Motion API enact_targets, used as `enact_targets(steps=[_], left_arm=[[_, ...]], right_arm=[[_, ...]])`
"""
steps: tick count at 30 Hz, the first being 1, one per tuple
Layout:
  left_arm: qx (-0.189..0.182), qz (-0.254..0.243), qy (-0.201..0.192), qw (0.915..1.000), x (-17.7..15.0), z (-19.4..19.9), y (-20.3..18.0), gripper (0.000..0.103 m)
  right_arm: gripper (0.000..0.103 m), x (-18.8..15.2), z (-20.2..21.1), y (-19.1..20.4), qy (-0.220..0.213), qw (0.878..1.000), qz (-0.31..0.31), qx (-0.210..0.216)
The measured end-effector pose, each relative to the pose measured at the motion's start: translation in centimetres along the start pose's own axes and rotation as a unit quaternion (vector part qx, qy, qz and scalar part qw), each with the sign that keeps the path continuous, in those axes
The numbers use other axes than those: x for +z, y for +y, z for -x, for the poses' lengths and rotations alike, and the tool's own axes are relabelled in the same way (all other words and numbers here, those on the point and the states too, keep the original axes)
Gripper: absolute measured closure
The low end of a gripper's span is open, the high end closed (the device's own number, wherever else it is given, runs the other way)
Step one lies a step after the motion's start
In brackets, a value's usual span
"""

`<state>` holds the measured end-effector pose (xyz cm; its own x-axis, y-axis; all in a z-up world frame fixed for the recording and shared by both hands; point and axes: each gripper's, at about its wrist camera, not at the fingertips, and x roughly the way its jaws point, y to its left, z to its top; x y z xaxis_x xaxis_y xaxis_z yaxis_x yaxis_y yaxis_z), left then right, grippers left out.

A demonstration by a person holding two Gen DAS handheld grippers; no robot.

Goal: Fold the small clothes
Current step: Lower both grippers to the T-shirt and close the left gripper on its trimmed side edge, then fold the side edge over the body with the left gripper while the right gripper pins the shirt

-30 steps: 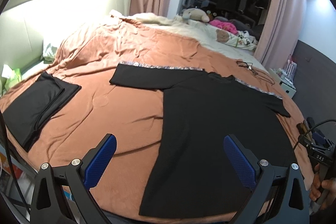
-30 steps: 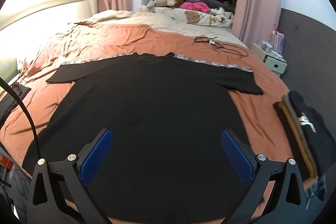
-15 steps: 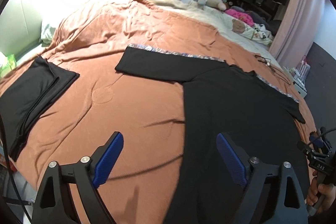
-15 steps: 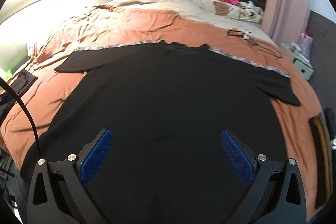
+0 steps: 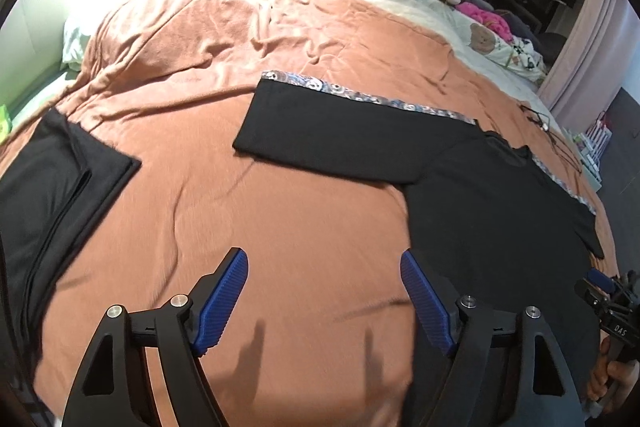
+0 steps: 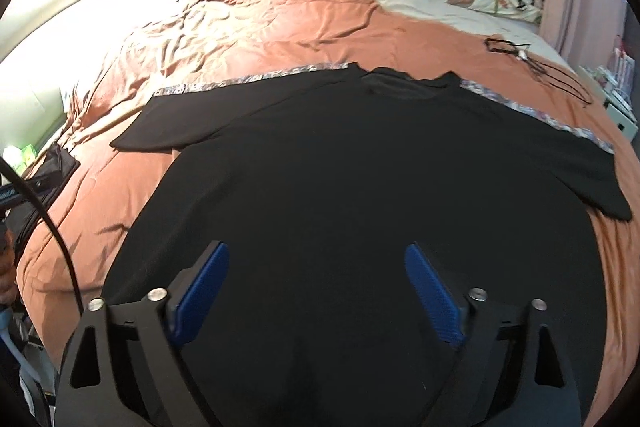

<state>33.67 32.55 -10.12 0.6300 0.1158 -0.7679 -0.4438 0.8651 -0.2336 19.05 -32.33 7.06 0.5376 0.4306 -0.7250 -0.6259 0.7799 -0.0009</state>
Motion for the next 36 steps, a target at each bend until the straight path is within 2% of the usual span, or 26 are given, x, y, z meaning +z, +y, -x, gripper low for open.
enact_targets(steps=[7, 12, 24, 26, 29, 31, 32, 33, 34, 36], left_arm=[[0.014, 0.007, 0.02, 0.9997, 4.3, -3.9, 2.2, 0.025], [0.018, 0.037, 0.04, 0.9984, 6.9, -6.7, 4.7, 0.029], [0.015, 0.104, 0.085, 0.9908, 8.8, -11.9, 8.4, 0.035], [0.013, 0.116, 0.09, 0.9891, 8.8, -12.6, 8.8, 0.039], [0.007, 0.128, 0.098, 0.9869, 8.8, -13.9, 9.3, 0.051], [0.017, 0.132, 0.091, 0.9868, 9.0, -14.1, 9.4, 0.067], [0.015, 0.134, 0.089, 0.9868, 9.1, -14.2, 9.4, 0.072], [0.006, 0.137, 0.09, 0.9865, 9.3, -14.2, 9.5, 0.084], [0.0, 0.141, 0.091, 0.9859, 9.5, -14.2, 9.7, 0.091], [-0.005, 0.143, 0.087, 0.986, 10.0, -14.1, 9.8, 0.096]], right_arm=[[0.021, 3.5, -3.6, 0.5, 0.017, 1.0, 0.02, 0.015], [0.026, 5.5, -6.1, 1.4, 0.028, 0.999, 0.028, 0.029], [0.052, 9.5, -13.9, 4.5, 0.067, 0.995, 0.039, 0.067], [0.06, 10.0, -15.1, 5.0, 0.075, 0.994, 0.036, 0.076], [0.071, 10.7, -17.3, 5.9, 0.086, 0.991, 0.032, 0.093], [0.077, 11.3, -18.8, 6.4, 0.093, 0.99, 0.026, 0.103], [0.08, 11.5, -19.4, 6.7, 0.096, 0.989, 0.022, 0.107], [0.082, 11.8, -20.4, 6.9, 0.1, 0.989, 0.017, 0.111], [0.086, 12.0, -20.8, 7.0, 0.103, 0.988, 0.014, 0.113], [0.091, 12.6, -22.5, 7.4, 0.108, 0.987, 0.003, 0.121]])
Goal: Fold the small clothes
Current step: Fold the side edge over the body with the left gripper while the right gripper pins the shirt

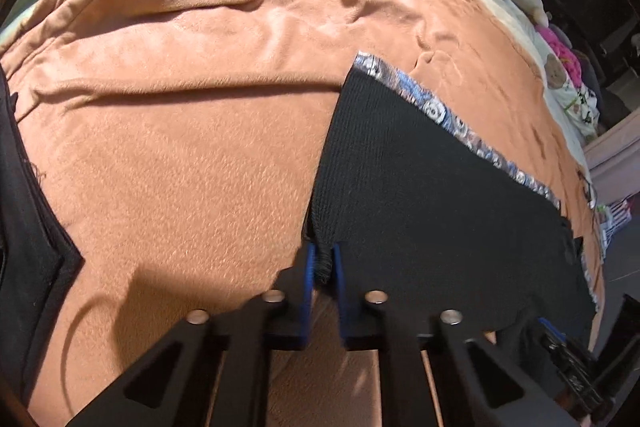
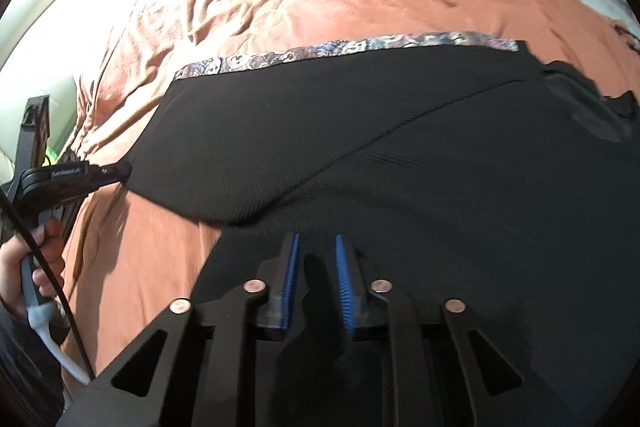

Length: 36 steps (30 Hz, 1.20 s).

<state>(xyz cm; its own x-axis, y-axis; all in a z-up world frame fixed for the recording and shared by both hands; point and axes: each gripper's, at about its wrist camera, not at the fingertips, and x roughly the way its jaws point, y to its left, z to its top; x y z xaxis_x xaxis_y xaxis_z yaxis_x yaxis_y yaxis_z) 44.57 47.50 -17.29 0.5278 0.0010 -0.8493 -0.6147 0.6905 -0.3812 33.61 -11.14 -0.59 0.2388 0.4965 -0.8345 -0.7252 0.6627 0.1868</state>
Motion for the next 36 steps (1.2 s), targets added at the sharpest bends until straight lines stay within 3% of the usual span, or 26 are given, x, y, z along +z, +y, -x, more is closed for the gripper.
enact_targets(steps=[5, 12, 21, 24, 26, 28, 36], left_arm=[[-0.01, -0.023, -0.03, 0.9992, 1.4, 1.8, -1.5, 0.097], [-0.03, -0.045, -0.064, 0.9965, 4.0, 4.4, -4.7, 0.097], [-0.068, -0.09, -0.081, 0.9903, 4.5, 7.6, -11.3, 0.097], [-0.079, -0.109, -0.084, 0.9873, 4.1, 8.5, -13.8, 0.097], [-0.089, -0.122, -0.085, 0.9848, 3.8, 9.0, -15.7, 0.097], [-0.099, -0.139, -0.085, 0.9818, 3.4, 9.4, -17.8, 0.097], [-0.129, -0.188, -0.064, 0.9715, 0.7, 8.1, -25.6, 0.097]], right_arm=[[0.097, 1.6, -2.6, 0.2, 0.006, 0.998, -0.029, 0.049], [0.098, 2.8, -6.0, -0.1, 0.016, 0.994, -0.068, 0.084], [0.097, 3.4, -3.0, -2.3, 0.01, 0.991, -0.092, 0.094], [0.085, 3.2, -1.2, -3.3, -0.001, 0.992, -0.094, 0.084], [0.058, 2.7, 0.5, -4.0, -0.014, 0.992, -0.095, 0.077], [0.05, 2.2, 2.7, -5.2, -0.031, 0.992, -0.102, 0.073], [0.05, -0.4, 8.0, -9.3, -0.061, 0.988, -0.128, 0.053]])
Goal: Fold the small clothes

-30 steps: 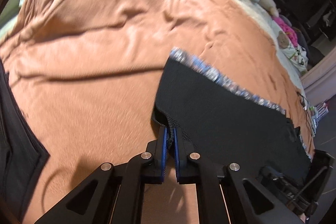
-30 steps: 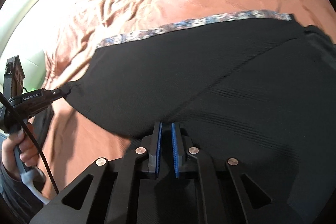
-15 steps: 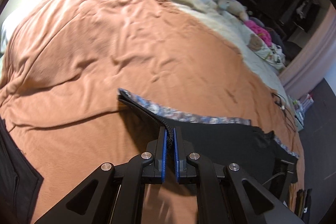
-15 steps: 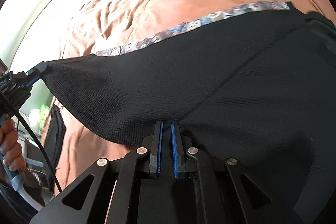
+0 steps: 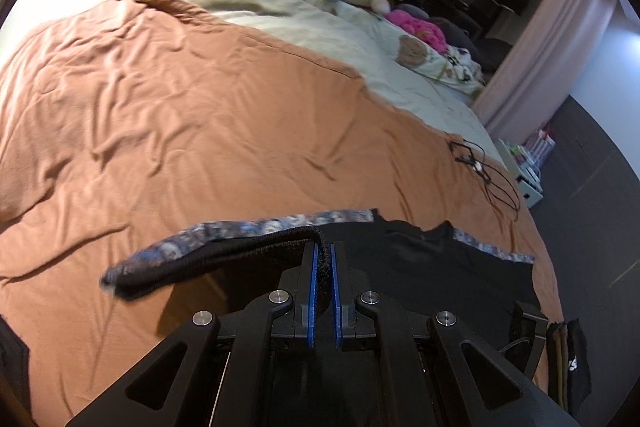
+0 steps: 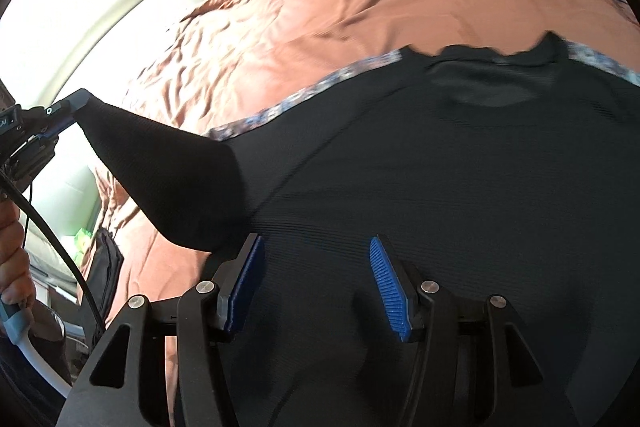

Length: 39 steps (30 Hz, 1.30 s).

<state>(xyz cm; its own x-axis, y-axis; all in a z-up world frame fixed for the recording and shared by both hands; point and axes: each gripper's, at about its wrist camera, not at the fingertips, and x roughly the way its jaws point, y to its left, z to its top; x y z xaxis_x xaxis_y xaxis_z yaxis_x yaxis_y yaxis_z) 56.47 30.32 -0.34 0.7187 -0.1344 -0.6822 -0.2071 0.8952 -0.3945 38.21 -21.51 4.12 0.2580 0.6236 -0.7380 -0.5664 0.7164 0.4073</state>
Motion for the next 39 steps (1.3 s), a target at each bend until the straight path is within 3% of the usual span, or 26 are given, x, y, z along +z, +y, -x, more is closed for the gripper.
enact_targets(steps=[6, 11, 12, 13, 16, 24, 29, 34, 39], left_arm=[[-0.026, -0.031, 0.033, 0.9986, -1.5, -3.2, -5.2, 0.097], [-0.026, -0.056, 0.099, 0.9932, -3.5, -7.0, -8.3, 0.093], [-0.027, -0.061, 0.108, 0.992, -3.9, -7.4, -8.6, 0.086], [-0.028, -0.063, 0.114, 0.9911, -4.2, -7.5, -8.7, 0.072], [-0.011, -0.064, 0.101, 0.9928, -4.6, -6.9, -8.1, 0.041], [0.039, -0.015, 0.101, 0.994, -5.8, -6.8, -3.0, 0.04], [0.041, 0.025, 0.128, 0.9907, -8.3, -8.1, 0.2, 0.043], [0.036, 0.039, 0.154, 0.9866, -10.4, -9.9, 1.4, 0.046], [0.028, 0.063, 0.169, 0.9833, -12.0, -11.2, 2.4, 0.052]], right_arm=[[0.05, -1.8, 4.1, -3.4, -0.013, 1.0, -0.021, -0.008], [0.05, -3.0, 6.0, -5.9, -0.016, 0.999, -0.036, -0.019], [0.05, -3.3, 6.4, -6.4, -0.015, 0.999, -0.038, -0.021], [0.046, -3.4, 6.4, -6.6, -0.012, 0.999, -0.04, -0.024], [0.034, -3.4, 6.4, -6.7, -0.012, 0.999, -0.042, -0.029], [0.034, -3.5, 5.2, -5.6, -0.008, 0.999, -0.014, -0.029], [0.034, -2.4, 2.8, -5.4, 0.0, 0.999, 0.017, -0.04], [0.049, -1.1, 0.1, -5.0, 0.016, 0.998, 0.035, -0.047], [0.053, 0.0, -2.3, -5.0, 0.026, 0.998, 0.041, -0.05]])
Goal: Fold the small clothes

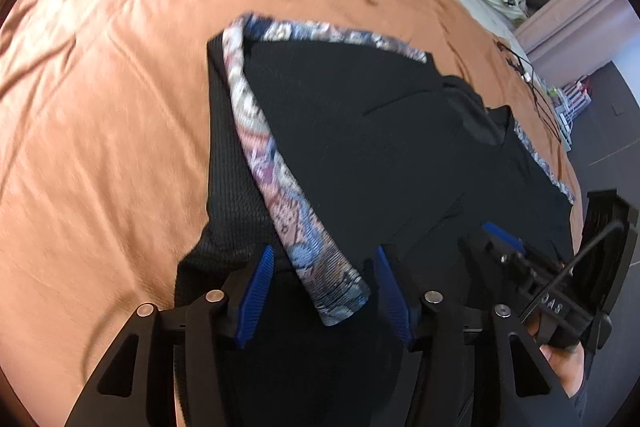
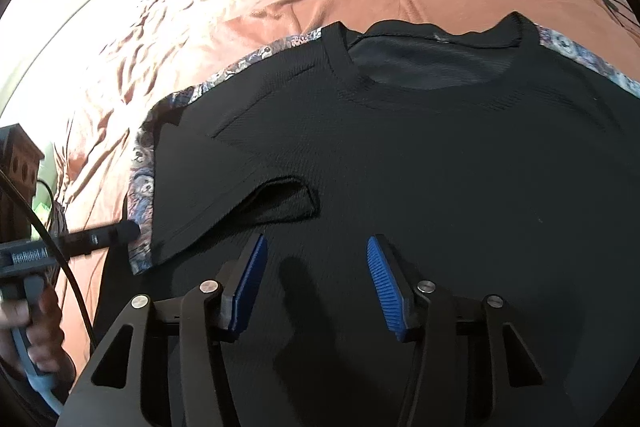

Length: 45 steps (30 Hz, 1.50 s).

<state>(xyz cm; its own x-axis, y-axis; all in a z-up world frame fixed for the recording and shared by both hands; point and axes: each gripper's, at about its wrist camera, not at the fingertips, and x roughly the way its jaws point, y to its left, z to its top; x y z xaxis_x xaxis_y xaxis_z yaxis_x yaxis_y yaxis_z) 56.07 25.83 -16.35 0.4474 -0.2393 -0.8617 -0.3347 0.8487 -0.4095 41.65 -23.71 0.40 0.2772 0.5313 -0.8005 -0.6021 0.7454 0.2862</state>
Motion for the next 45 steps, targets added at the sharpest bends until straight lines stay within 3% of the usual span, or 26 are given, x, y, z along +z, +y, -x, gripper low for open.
enact_targets(steps=[4, 7, 8, 10, 13, 20, 28, 37, 42, 44, 45], left_arm=[[-0.021, 0.022, 0.001, 0.9995, -0.8, -0.1, 0.7, 0.053], [-0.038, 0.042, 0.003, 0.9984, -1.4, -0.4, 1.1, 0.058], [-0.037, 0.041, 0.0, 0.9985, -1.5, -0.4, 1.1, 0.063], [-0.046, 0.046, 0.0, 0.9979, -1.4, -0.5, 1.3, 0.099], [-0.047, 0.045, -0.016, 0.9978, -0.9, 0.6, 1.3, 0.099], [-0.043, 0.031, -0.062, 0.9967, 2.1, 4.8, 0.7, 0.099], [-0.048, -0.007, -0.091, 0.9947, 6.0, 6.6, -2.0, 0.099], [-0.062, -0.057, -0.072, 0.9939, 8.5, 3.8, -6.9, 0.099], [-0.069, -0.086, -0.042, 0.993, 8.8, 1.5, -9.6, 0.098], [-0.06, -0.091, -0.036, 0.9934, 8.7, 1.0, -10.3, 0.093], [-0.059, -0.092, -0.035, 0.9934, 8.7, 1.0, -10.3, 0.084]], right_arm=[[0.059, 0.8, -1.2, 0.1, -0.001, 1.0, -0.002, 0.005], [0.069, 1.4, -2.1, 0.3, -0.001, 1.0, 0.0, 0.014], [0.075, 1.5, -2.5, 0.4, 0.0, 1.0, 0.001, 0.016], [0.088, 1.6, -3.1, 0.6, 0.002, 1.0, 0.005, 0.016], [0.099, 1.5, -3.3, 0.8, 0.002, 1.0, 0.009, 0.027], [0.1, 0.3, -1.6, 1.6, -0.009, 0.999, 0.02, 0.05], [0.1, -1.3, 0.7, 2.3, -0.012, 0.997, 0.015, 0.081], [0.1, -3.2, 1.7, 1.6, -0.012, 0.995, -0.016, 0.099], [0.1, -4.2, 1.9, 1.5, -0.012, 0.995, -0.031, 0.097], [0.1, -4.7, 1.6, 1.6, -0.007, 0.995, -0.036, 0.096], [0.1, -4.8, 1.4, 1.6, -0.004, 0.995, -0.036, 0.095]])
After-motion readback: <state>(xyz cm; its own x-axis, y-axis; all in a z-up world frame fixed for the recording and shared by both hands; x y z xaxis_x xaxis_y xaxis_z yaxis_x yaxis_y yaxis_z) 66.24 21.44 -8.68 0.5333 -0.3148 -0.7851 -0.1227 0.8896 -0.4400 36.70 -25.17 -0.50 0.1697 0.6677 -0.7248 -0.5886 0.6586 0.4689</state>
